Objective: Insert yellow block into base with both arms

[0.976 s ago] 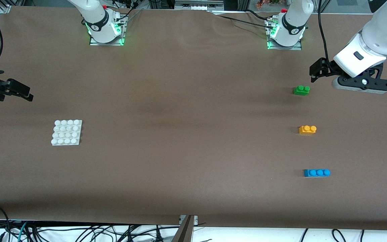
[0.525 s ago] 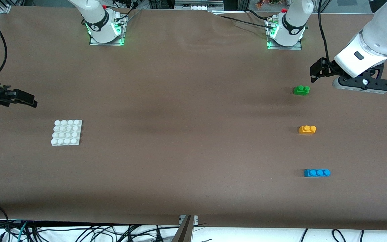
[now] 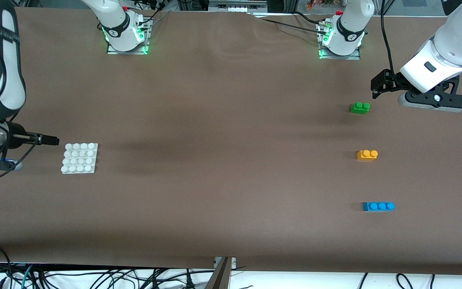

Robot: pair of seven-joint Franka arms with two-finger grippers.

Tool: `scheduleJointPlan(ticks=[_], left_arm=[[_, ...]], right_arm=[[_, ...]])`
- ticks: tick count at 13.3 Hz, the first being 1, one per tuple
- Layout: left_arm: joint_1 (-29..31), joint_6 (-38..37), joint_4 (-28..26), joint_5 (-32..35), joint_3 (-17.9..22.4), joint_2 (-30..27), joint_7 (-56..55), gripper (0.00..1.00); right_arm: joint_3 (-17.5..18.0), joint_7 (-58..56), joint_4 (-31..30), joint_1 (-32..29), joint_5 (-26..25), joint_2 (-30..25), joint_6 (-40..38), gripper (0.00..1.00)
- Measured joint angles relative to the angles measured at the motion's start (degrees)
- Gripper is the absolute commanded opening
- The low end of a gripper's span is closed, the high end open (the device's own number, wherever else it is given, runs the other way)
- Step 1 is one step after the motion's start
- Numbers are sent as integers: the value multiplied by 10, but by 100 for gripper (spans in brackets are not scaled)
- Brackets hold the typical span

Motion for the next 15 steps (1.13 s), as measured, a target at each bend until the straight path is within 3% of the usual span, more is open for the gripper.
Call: scheduleJointPlan(ticks=[9,15], left_arm=[[0,0,0,0,-2,0,0,100],[0,0,0,0,-1,0,0,100]], right_arm=[[-5,0,-105,-3,-17,69,178,100],[-9,0,-120,-3,-17,97,234,100]])
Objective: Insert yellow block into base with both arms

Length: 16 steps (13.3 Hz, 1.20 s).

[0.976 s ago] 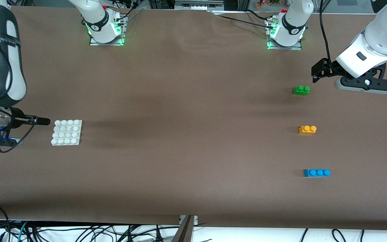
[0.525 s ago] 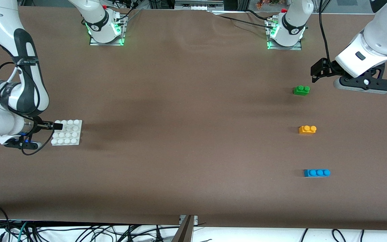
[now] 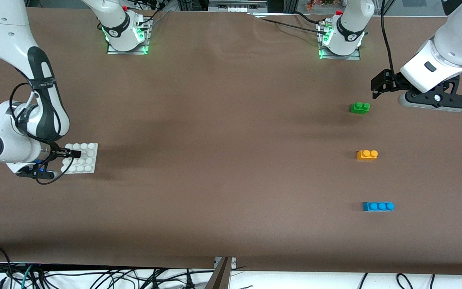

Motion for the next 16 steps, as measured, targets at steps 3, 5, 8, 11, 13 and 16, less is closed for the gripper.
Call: scheduleJointPlan(ticks=[3,5,8,11,13,16], left_arm=[[0,0,0,0,0,0,0,100],[0,0,0,0,0,0,0,100],[0,0,0,0,2,0,0,100],[0,0,0,0,3,0,0,100],[0,0,0,0,3,0,0,100],[2,0,0,0,6,0,0,100]], right_arm=[[0,0,0,0,0,8,8,100],[0,0,0,0,0,11,14,100],[-1,0,0,0,0,18,22,100],[-1,0,0,0,0,25,27,100],[0,0,0,0,0,27,28,100],[0,1,0,1,0,27,29,100]])
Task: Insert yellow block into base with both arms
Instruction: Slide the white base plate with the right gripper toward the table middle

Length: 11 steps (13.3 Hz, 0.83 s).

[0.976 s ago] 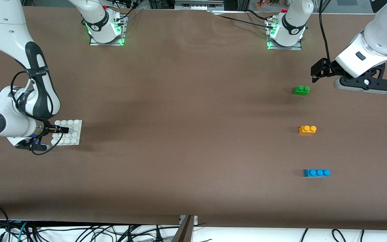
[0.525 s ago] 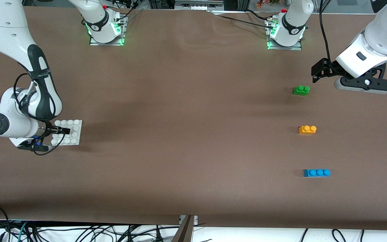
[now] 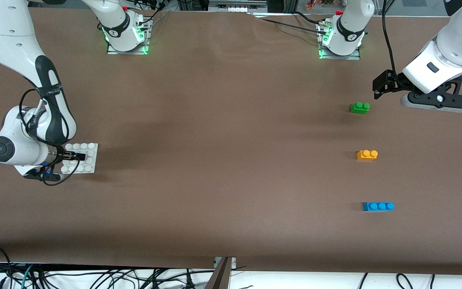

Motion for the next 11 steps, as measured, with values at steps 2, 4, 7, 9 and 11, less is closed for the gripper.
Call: scheduleJointPlan(ticks=[2,4,7,9,11], left_arm=[[4,0,0,0,5,0,0,100],[6,0,0,0,5,1,0,100],[6,0,0,0,4,1,0,100],[6,0,0,0,4,1,0,100],[6,0,0,0,4,1,0,100]], right_arm=[[0,0,0,0,0,1,0,100],[1,0,-1,0,0,4,0,100],[2,0,-2,0,0,9,1,100],[3,0,-2,1,0,11,3,100],[3,0,-2,1,0,12,5,100]])
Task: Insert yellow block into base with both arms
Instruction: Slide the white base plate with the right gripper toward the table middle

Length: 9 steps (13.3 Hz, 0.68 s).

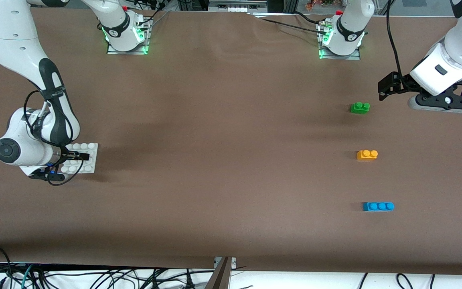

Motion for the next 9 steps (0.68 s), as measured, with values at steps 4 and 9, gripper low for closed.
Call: scheduleJointPlan(ticks=[4,9], left_arm=[[0,0,0,0,0,0,0,100],[-1,0,0,0,-4,0,0,100]], right_arm=[[18,0,0,0,-2,1,12,100],[71,3,0,6,8,6,25,100]])
